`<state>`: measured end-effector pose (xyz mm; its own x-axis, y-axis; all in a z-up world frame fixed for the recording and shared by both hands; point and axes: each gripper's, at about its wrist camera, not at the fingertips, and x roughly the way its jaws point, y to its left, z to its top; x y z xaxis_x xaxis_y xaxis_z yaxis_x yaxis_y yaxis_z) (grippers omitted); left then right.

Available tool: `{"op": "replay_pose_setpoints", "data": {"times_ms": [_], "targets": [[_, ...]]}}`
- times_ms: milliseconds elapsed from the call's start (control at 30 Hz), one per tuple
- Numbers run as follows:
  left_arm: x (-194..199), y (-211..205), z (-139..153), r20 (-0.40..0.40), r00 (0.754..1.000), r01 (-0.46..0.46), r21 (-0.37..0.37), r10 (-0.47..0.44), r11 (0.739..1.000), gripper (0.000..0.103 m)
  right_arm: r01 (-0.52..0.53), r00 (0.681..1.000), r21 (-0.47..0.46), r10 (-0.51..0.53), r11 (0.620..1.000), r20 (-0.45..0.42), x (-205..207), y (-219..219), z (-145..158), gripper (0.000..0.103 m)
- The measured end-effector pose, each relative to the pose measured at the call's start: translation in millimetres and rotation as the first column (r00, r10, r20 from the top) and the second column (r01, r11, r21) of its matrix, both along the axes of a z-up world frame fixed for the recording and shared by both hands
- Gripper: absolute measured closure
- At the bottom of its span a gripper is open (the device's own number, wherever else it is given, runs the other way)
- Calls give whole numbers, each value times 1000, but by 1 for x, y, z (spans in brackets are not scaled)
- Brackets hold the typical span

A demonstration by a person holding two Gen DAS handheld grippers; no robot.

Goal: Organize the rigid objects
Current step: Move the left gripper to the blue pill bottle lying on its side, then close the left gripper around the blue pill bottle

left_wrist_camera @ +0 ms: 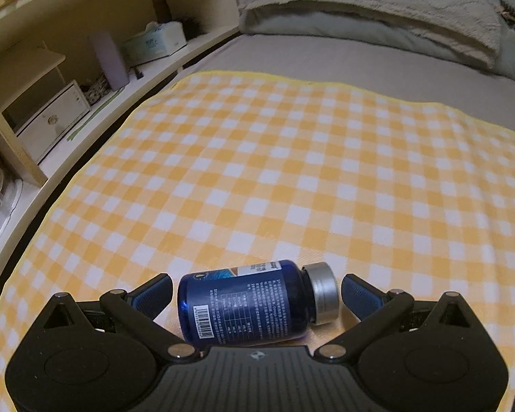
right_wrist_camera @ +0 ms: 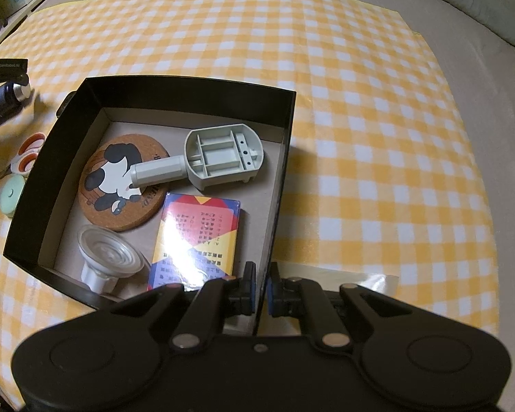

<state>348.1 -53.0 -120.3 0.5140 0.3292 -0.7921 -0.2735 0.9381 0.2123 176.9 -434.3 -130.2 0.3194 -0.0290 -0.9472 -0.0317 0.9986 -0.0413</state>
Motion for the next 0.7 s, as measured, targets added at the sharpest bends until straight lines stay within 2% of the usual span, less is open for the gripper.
{"op": "replay_pose_setpoints", "data": {"times_ms": [67,133,233,500,567,700], "targets": [[1,1,-3,-9,1000,-11,-1,11,1000,0,-1,1000,2,1,1000,0,0,-1,0,96],[2,6,-4,-8,1000,-19,-32,19,999,0,-2,1000,1,2,1000,0,-1,0,0,96],[4,10,-3,-4,1000,-19,-71,19,997,8,-2,1000,1,2,1000,0,-1,0,0,96],[6,13,-3,-19,1000,-9,-91,7,996,9,-2,1000,-1,2,1000,0,-1,-1,0,96],[4,12,0,-26,1000,-3,-116,-1,993,9,-1,1000,0,1,1000,0,0,0,0,96],[-6,-4,18,2,997,81,-171,-81,982,9,-3,1000,-3,3,1000,0,0,0,0,96]]}}
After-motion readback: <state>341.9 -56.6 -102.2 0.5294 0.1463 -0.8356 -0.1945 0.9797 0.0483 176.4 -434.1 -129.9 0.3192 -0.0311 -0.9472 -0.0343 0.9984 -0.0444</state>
